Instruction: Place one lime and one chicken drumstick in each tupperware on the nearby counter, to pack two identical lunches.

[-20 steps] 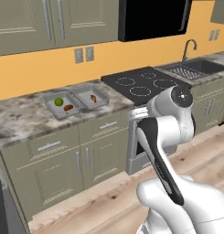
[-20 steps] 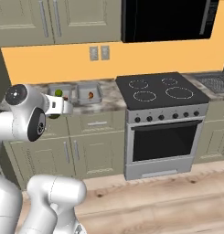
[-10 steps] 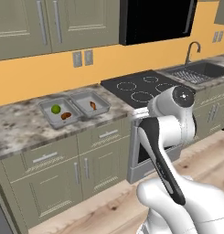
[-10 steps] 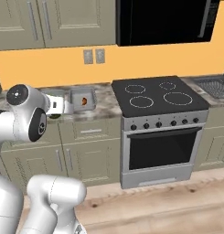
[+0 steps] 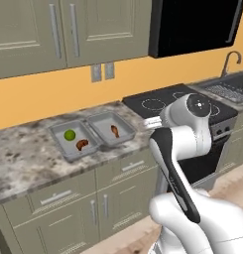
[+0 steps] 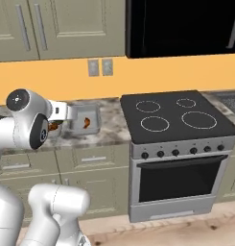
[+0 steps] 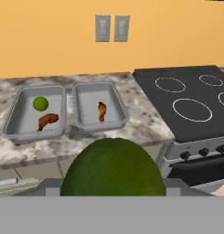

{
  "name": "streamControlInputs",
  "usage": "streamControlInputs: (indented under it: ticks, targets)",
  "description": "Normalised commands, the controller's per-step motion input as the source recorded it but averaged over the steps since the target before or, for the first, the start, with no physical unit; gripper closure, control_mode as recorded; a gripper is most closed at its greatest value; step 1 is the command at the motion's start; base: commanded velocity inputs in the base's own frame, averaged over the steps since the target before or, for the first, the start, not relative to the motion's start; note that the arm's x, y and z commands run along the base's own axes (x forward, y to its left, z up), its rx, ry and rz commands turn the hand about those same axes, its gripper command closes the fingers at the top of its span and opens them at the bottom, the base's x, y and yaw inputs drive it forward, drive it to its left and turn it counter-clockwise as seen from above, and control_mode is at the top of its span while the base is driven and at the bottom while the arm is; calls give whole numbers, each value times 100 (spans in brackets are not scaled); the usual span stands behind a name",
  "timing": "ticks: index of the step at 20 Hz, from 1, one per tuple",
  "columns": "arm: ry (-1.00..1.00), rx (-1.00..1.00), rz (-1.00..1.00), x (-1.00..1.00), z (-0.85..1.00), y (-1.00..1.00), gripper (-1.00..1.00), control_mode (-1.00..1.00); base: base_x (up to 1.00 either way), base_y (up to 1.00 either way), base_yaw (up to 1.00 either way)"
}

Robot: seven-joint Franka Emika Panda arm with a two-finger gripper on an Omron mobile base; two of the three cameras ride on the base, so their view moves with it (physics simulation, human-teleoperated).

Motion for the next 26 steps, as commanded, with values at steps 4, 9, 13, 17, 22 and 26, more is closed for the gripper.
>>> streamControlInputs:
  ticks: [4,9,13,17,22,26]
  targets:
    - [0,0,0,0,0,0,100,100,82,-21,15]
    - [0,0,0,0,0,0,100,100,58,-3,16]
    - [0,0,0,0,0,0,100,100,48,0,18]
    - [0,0,0,0,0,0,100,100,53,0,18]
    - [0,0,0,0,0,0,100,100,52,-5,19]
    - [0,0,0,0,0,0,100,100,33,-4,17]
